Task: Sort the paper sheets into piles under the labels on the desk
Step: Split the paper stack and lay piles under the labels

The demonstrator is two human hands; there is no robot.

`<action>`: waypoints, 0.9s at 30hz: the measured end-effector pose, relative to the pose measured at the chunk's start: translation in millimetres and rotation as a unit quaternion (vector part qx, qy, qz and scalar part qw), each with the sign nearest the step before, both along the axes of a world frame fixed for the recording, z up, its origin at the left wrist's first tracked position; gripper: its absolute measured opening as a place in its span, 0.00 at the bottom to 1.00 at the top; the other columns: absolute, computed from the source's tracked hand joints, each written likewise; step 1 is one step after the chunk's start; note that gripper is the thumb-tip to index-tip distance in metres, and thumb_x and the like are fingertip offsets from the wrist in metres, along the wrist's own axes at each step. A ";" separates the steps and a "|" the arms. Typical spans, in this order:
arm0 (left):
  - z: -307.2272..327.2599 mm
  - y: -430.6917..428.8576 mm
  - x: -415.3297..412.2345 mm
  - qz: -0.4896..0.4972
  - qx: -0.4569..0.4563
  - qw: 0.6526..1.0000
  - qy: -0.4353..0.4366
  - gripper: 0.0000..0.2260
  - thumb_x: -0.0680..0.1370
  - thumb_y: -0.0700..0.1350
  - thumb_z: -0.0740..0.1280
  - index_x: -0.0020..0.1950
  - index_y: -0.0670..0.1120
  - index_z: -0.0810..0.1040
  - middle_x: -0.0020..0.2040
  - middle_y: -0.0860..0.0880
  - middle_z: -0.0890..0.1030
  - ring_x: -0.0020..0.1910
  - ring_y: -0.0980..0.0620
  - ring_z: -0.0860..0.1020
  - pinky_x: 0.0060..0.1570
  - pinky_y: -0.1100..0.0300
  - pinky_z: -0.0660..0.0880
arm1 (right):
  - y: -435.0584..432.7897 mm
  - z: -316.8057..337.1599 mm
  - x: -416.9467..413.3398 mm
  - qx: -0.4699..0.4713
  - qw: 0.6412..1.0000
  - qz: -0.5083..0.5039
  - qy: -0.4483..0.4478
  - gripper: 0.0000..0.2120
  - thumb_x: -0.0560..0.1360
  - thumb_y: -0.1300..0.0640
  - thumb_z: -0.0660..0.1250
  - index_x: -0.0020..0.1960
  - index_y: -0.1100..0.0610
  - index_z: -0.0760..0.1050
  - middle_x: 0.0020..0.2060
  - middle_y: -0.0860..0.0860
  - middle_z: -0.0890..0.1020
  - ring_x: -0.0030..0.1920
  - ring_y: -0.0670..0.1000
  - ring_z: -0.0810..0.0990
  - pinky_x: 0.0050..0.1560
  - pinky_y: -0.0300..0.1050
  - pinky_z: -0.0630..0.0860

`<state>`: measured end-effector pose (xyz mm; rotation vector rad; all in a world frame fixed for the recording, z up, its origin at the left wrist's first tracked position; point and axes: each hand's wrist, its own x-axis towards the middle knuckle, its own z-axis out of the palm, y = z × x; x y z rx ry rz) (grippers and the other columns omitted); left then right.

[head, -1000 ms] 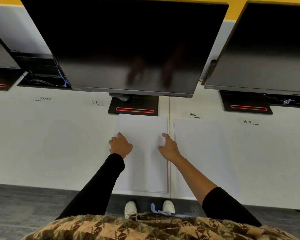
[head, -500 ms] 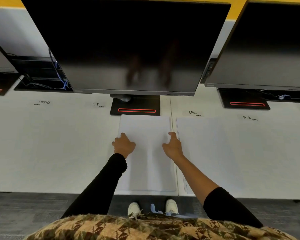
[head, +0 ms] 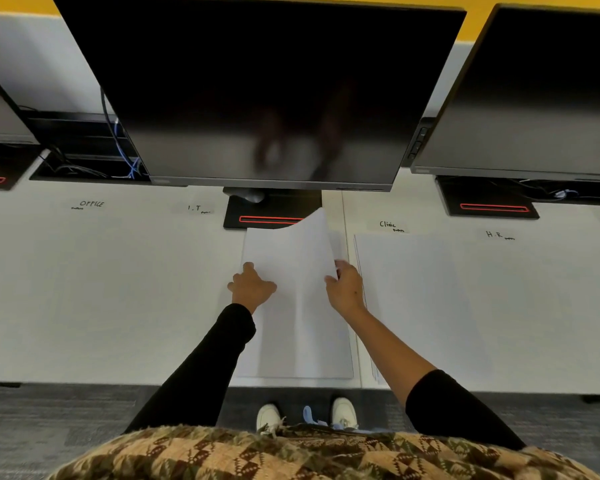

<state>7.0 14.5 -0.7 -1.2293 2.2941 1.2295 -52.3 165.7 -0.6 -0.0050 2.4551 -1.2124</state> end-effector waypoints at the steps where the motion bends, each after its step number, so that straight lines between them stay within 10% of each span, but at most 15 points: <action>1: -0.1 -0.9 -0.7 0.011 0.000 1.000 0.000 0.32 0.75 0.42 0.66 0.75 0.43 0.54 0.69 0.38 0.65 0.69 0.39 0.61 0.66 0.50 0.64 | -0.3 -0.1 -1.2 0.000 1.000 -0.001 -0.013 0.20 0.79 0.65 0.58 0.70 0.65 0.64 0.57 0.53 0.74 0.58 0.53 0.74 0.59 0.41 0.71; 4: 0.1 -8.8 3.3 0.050 -0.010 0.999 -0.002 0.37 0.75 0.44 0.68 0.76 0.42 0.49 0.71 0.38 0.63 0.71 0.39 0.59 0.67 0.47 0.63 | 1.7 7.9 2.8 -0.034 0.999 -0.022 -0.014 0.20 0.81 0.63 0.54 0.73 0.63 0.60 0.69 0.55 0.68 0.70 0.54 0.66 0.67 0.42 0.64; 8: 11.5 -23.4 3.2 0.143 0.084 0.975 0.146 0.40 0.74 0.47 0.71 0.76 0.42 0.48 0.72 0.40 0.65 0.71 0.42 0.64 0.68 0.49 0.65 | 1.4 37.2 4.5 -0.139 0.987 0.012 0.077 0.15 0.80 0.65 0.55 0.65 0.64 0.68 0.55 0.51 0.74 0.57 0.49 0.73 0.48 0.24 0.68; 16: 95.7 -28.8 -10.0 0.154 0.064 0.840 0.516 0.10 0.77 0.40 0.65 0.58 0.46 0.74 0.51 0.51 0.79 0.51 0.54 0.78 0.52 0.63 0.76 | -8.8 95.1 -12.2 -0.312 0.911 -0.054 0.264 0.06 0.79 0.66 0.57 0.54 0.58 0.68 0.44 0.41 0.75 0.43 0.28 0.75 0.46 0.25 0.74; 27: 55.7 -9.6 -3.6 0.108 -0.008 0.905 0.411 0.10 0.79 0.38 0.61 0.59 0.43 0.76 0.47 0.52 0.77 0.44 0.55 0.75 0.42 0.76 0.72 | 3.6 60.6 -23.1 -0.284 0.930 -0.136 0.190 0.06 0.76 0.64 0.64 0.54 0.63 0.72 0.42 0.50 0.77 0.40 0.42 0.75 0.38 0.24 0.73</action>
